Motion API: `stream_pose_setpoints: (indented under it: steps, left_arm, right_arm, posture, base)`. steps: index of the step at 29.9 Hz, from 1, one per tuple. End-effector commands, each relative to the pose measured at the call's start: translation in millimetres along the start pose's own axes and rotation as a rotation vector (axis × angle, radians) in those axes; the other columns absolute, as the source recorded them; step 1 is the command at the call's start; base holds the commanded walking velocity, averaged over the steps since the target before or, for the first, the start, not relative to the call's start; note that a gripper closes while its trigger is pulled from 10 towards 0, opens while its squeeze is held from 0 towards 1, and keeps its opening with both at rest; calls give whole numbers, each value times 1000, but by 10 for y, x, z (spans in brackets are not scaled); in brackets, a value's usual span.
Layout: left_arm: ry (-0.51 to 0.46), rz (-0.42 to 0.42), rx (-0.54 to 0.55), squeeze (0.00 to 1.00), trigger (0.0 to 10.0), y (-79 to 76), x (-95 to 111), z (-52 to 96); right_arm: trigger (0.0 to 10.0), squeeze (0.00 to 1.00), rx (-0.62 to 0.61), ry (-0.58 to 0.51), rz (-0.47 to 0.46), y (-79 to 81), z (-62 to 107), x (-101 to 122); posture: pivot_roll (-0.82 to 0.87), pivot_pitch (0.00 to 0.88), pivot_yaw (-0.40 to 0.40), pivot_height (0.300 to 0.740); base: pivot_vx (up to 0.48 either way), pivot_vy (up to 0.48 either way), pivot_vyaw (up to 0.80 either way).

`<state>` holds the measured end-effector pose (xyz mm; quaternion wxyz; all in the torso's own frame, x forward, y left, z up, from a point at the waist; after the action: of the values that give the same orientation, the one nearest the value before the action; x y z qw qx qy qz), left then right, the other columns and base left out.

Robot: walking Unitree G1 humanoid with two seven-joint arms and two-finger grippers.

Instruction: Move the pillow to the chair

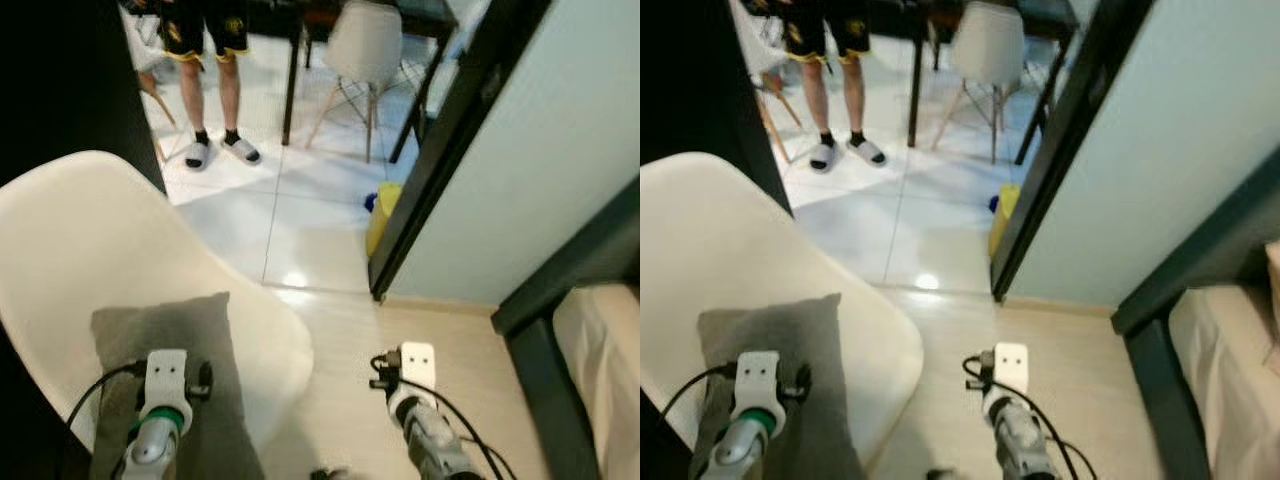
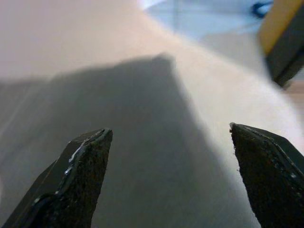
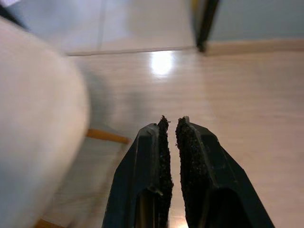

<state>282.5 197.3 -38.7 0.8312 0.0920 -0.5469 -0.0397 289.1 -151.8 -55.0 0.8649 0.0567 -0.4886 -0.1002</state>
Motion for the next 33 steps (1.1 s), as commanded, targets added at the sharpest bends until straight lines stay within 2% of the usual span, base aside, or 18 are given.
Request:
stream_pose_setpoints:
  steps: [1,25,33]
  left_arm:
    - [17,-5,-17,0,10000,-64,-55,28]
    - [14,-23,-12,0,10000,-57,-55,28]
    - [3,-52,-20,0,10000,-79,-40,27]
  right_arm:
    - [10000,0,-20,7,-7,-58,11,-22]
    - [10000,0,-18,1,1,-53,-13,30]
    - [10000,0,-64,15,-20,-140,-2,2]
  posture:
    - [37,21,6,740]
    - [37,22,-4,740]
    - [36,20,-1,740]
  base:
    - [0,0,-800]
    - [0,0,-800]
    - [0,0,-800]
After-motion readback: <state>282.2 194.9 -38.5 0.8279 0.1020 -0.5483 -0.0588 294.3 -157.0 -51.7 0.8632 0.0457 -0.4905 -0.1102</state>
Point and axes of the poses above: a point about 5 cm out from each wrist's last joint towards the gripper, its own z axis pointing back from the gripper into the wrist, its own x axis along the axis of the wrist's last joint, y = z × x, the point moved 4 cm from there along -z, pointing out of the wrist towards the gripper, and after that the axes turned 8 degrees about -z, right-handed, at the moved point
